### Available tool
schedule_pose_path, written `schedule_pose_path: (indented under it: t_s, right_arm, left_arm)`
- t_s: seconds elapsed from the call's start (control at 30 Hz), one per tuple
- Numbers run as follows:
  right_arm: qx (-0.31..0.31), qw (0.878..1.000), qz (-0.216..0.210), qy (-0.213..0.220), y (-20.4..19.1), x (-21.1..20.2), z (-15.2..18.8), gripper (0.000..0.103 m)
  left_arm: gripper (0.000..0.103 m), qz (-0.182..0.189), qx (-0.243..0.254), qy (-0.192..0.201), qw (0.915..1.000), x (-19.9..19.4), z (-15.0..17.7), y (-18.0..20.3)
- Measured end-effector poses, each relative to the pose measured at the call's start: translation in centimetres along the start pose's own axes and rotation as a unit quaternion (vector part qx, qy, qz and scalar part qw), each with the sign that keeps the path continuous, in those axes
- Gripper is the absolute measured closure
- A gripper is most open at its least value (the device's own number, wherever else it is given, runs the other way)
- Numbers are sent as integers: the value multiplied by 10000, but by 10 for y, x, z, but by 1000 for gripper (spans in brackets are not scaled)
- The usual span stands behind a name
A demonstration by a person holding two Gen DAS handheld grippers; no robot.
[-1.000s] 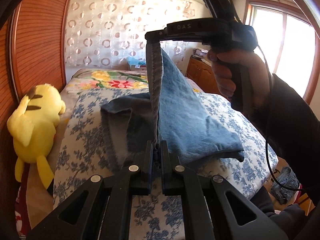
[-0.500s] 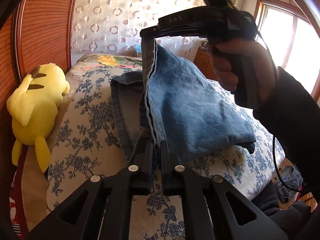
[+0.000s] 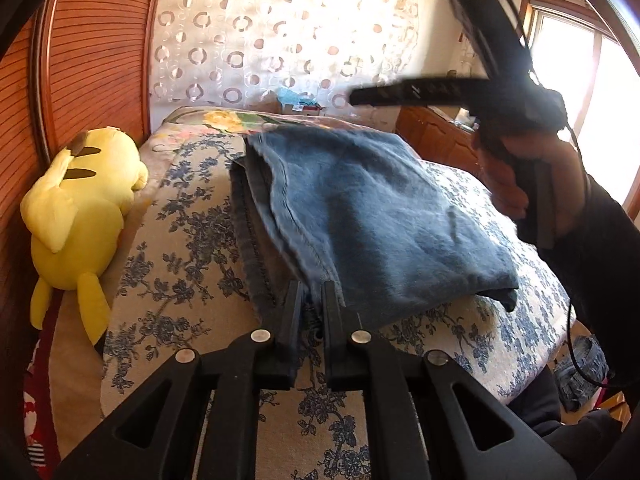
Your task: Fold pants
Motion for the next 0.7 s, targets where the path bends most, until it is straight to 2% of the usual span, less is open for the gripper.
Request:
schedule_pose_path:
  t_s: [0.17,0.2,0.23,0.5,0.53,0.6,0.7]
  right_arm:
    - [112,9999,39,-102,3,-9,25,62]
    - [141,9998,49,-126,4,-11,30,62]
    - [164,9997,58,-151,5,-12,35,62]
    - [430,9984,292,-220,16,-34,73,62]
    - [452,9982,313,-235,19,-39,80,61]
    - [508,9978,371,-226,19,-45,88,56]
    - [577,9970,472,-215,21,-56,101,52]
  left_arm:
    - [69,-142,124,20,9998,-2,-5,-1]
    - [58,-114,139,30,9998,-2,-6,0]
    - [54,-76,144,56,9999,-2,-8,1]
    - [52,-7,281,44,9996,5,-17,16]
    - [37,6,285,47,9996,7,-18,19]
    - [21,28,260,128,9996,7,-22,24]
    - [21,123,295,113,9994,11,-26,33]
Point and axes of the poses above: each gripper's, at about its wrist camera, not at the fingertips, and x roughly the way its jaws point, y to its right, z to its underside, the point moved 10 cm from there along x, roughly the way its jaws point, and after that the axes turned 1 degree about -z, right-handed, at the moved point
